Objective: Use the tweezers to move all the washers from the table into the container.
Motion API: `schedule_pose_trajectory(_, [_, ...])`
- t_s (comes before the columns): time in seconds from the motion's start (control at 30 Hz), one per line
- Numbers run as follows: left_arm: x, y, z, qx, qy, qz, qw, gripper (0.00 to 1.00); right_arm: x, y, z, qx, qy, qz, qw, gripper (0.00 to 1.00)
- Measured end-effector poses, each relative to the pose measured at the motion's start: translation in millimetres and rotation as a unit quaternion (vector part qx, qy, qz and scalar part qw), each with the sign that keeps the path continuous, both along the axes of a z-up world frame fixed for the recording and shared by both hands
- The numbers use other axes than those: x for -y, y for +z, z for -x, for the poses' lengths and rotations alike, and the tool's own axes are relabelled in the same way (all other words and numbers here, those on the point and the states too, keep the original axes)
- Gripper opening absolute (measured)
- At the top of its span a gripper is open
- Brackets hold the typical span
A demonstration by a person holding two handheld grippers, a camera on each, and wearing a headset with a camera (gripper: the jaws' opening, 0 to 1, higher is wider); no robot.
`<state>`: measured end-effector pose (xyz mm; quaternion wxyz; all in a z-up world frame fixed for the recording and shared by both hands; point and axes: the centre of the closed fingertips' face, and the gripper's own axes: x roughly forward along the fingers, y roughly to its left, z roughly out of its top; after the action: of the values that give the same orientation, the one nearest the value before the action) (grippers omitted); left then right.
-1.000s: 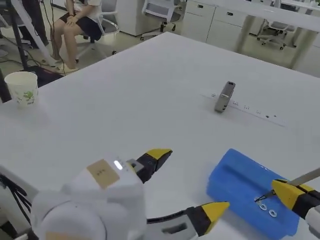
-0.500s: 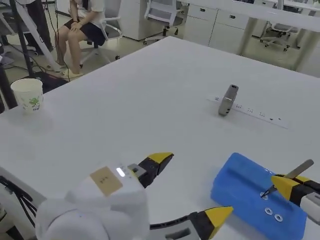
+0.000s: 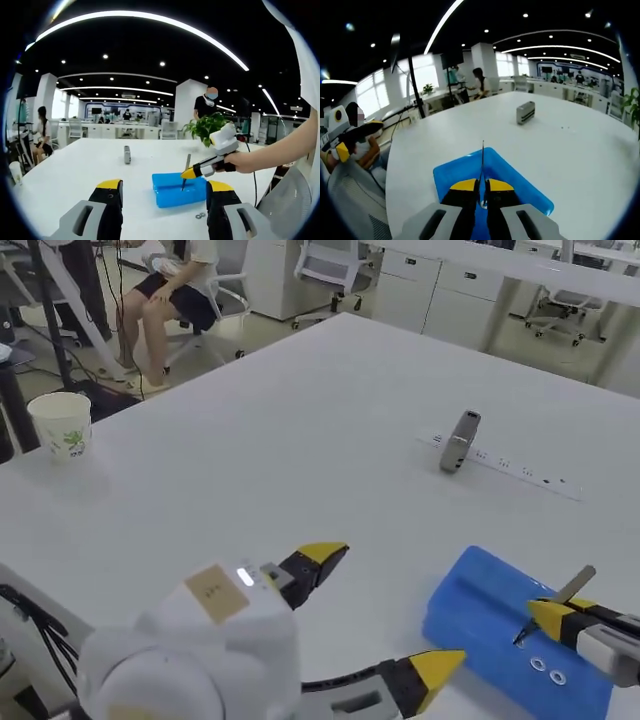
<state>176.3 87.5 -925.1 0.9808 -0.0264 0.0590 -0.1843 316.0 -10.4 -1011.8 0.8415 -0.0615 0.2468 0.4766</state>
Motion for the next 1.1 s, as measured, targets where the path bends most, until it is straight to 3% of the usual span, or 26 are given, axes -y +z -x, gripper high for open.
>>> schedule_pose_trajectory(0.17, [-1.1,0.2,-0.1,0.0,0.003,0.001,1.0,0.68,0.1,-8.9,-1.1,-0.005,0.002,0.014,0.9999,0.03])
schedule_pose_trajectory(0.57, [-0.6,-1.8,-0.4,-0.003,0.001,-0.004,1.0,0.67,3.3,-13.7,-0.8,-0.001,0.001,0.027,0.9996,0.03])
schedule_pose_trajectory(1.1, [0.1,-3.1,-0.5,-0.006,-0.001,-0.005,1.0,0.67,0.5,17.0,13.0,0.024,-0.002,-0.013,0.9996,0.03])
